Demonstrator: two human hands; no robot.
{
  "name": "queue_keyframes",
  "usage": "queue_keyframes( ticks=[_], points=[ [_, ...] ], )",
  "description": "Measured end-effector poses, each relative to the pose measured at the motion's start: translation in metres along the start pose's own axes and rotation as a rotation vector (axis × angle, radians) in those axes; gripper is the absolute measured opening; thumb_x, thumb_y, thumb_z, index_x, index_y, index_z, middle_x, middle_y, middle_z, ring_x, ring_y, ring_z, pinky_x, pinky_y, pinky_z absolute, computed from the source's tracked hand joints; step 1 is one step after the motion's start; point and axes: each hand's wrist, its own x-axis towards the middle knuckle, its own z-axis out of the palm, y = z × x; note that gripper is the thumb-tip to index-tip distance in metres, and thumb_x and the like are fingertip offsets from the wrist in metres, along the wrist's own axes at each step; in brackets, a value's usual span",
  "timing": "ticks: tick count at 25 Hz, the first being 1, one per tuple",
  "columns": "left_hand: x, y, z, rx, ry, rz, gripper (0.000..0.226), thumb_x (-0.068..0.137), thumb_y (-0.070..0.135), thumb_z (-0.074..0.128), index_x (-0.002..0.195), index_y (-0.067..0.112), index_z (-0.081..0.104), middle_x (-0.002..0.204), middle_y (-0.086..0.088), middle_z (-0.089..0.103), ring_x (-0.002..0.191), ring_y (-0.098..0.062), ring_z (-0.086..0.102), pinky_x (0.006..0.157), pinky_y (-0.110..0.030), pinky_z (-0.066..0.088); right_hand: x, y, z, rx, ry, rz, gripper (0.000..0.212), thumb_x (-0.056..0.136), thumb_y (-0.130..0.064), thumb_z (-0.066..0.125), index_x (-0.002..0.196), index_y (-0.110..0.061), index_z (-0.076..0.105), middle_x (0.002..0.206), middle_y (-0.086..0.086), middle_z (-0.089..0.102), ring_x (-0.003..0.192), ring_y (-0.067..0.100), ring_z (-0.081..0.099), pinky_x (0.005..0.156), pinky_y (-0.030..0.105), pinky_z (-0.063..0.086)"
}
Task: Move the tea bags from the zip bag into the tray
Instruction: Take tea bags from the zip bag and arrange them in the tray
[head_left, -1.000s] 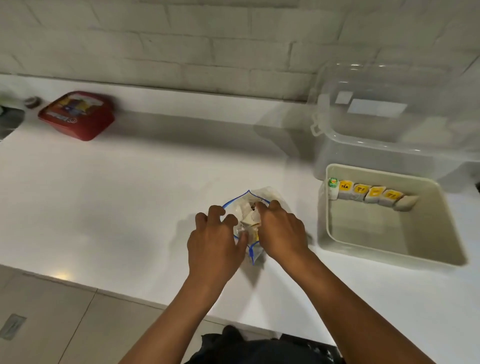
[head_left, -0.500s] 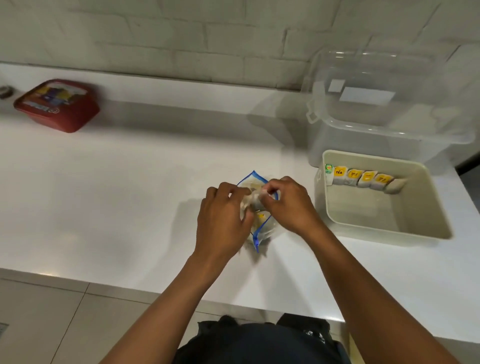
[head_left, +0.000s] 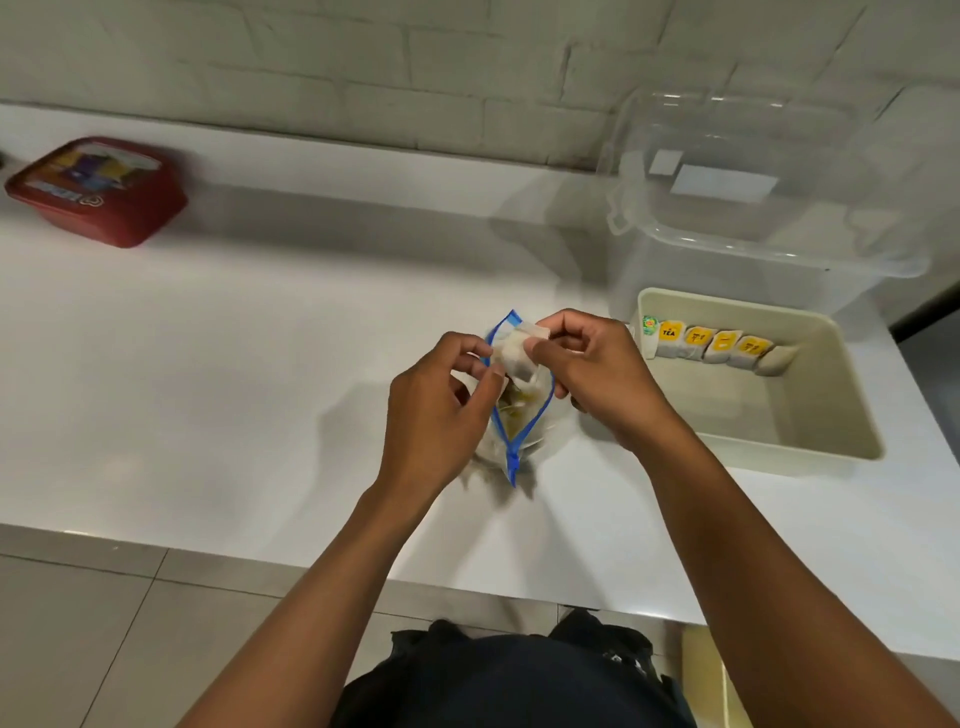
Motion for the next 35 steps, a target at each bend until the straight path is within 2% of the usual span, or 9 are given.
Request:
queue_keyframes(
  ticks=[6,9,13,16,19,21,25,28,35],
  points=[
    [0.015,0.022,-0.003,-0.238,-0.109,-0.162,0.018,0.090,0.044,0.065,0.097,0.030,0.075,0.086,0.015,0.074,0.079,-0.003,0.071,0.069,-0.023,0.052,-0.006,-0.006,0.010,-0.202,0.058,-0.257,0.005,0.086,-0.022,0.075,0.088,-0.026,0.078,0.082,-0.008,0.069,0.056,0.002,0.052,0.063,0.020,0.042],
    [0.024,0.025,-0.007,-0.236,-0.104,-0.166,0.010,0.087,0.031,0.071,0.094,0.028,0.077,0.081,0.011,0.076,0.077,-0.004,0.072,0.070,-0.029,0.057,-0.009,-0.009,0.005,-0.175,0.016,-0.245,0.022,0.089,-0.013,0.068,0.096,-0.032,0.078,0.086,-0.015,0.072,0.057,0.021,0.058,0.059,0.030,0.050],
    [0.029,0.028,-0.011,-0.268,-0.161,-0.200,0.010,0.091,0.029,0.066,0.089,0.030,0.076,0.083,0.010,0.076,0.077,-0.006,0.073,0.069,-0.030,0.058,-0.011,-0.006,0.001,-0.157,-0.043,-0.172,0.042,0.092,0.003,0.050,0.112,-0.024,0.075,0.067,-0.027,0.065,0.052,0.000,0.057,0.051,0.009,0.040],
    [0.030,0.026,-0.011,-0.283,-0.201,-0.224,0.015,0.089,0.038,0.069,0.096,0.028,0.075,0.085,0.009,0.076,0.080,-0.007,0.074,0.069,-0.031,0.057,-0.010,-0.003,0.003,-0.138,-0.061,-0.205,0.046,0.091,0.005,0.047,0.111,-0.025,0.075,0.086,-0.020,0.068,0.061,0.003,0.060,0.053,0.009,0.041],
    [0.034,0.024,-0.011,-0.178,-0.135,-0.168,0.013,0.089,0.023,0.066,0.091,0.031,0.076,0.082,0.010,0.076,0.079,-0.010,0.072,0.074,-0.036,0.060,-0.007,0.002,0.001,-0.064,0.016,-0.133,0.039,0.091,0.002,0.049,0.099,-0.023,0.078,0.076,-0.017,0.067,0.050,0.004,0.056,0.050,0.012,0.040],
    [0.036,0.021,-0.013,0.108,-0.138,-0.042,0.019,0.090,0.020,0.060,0.093,0.032,0.076,0.080,0.010,0.074,0.078,-0.012,0.068,0.073,-0.031,0.056,-0.001,0.010,0.002,-0.210,0.101,-0.080,0.029,0.091,-0.006,0.054,0.091,-0.023,0.078,0.077,-0.015,0.070,0.049,0.006,0.057,0.050,0.017,0.043],
    [0.038,0.015,-0.016,0.683,-0.220,0.153,0.027,0.094,0.023,0.050,0.106,0.033,0.073,0.095,0.000,0.072,0.088,-0.025,0.061,0.069,-0.028,0.045,0.018,0.031,0.018,-0.751,-0.060,0.020,0.025,0.088,-0.024,0.059,0.109,-0.025,0.074,0.109,0.003,0.071,0.089,0.027,0.065,0.075,0.034,0.054],
    [0.043,0.013,-0.015,0.695,-0.221,0.105,0.022,0.094,0.025,0.052,0.104,0.034,0.070,0.096,-0.001,0.071,0.087,-0.025,0.062,0.069,-0.029,0.047,0.028,0.038,0.036,-0.945,-0.076,0.049,0.020,0.086,-0.035,0.062,0.099,-0.022,0.070,0.097,0.003,0.067,0.079,0.026,0.059,0.058,0.027,0.040],
    [0.043,0.015,-0.022,0.531,-0.262,0.043,0.012,0.093,0.039,0.058,0.092,0.033,0.069,0.088,0.014,0.071,0.086,-0.012,0.063,0.069,-0.027,0.048,0.029,0.030,0.030,-0.722,-0.021,0.102,0.009,0.078,-0.031,0.064,0.082,-0.026,0.070,0.087,-0.006,0.069,0.081,0.022,0.064,0.068,0.029,0.051]
  ],
)
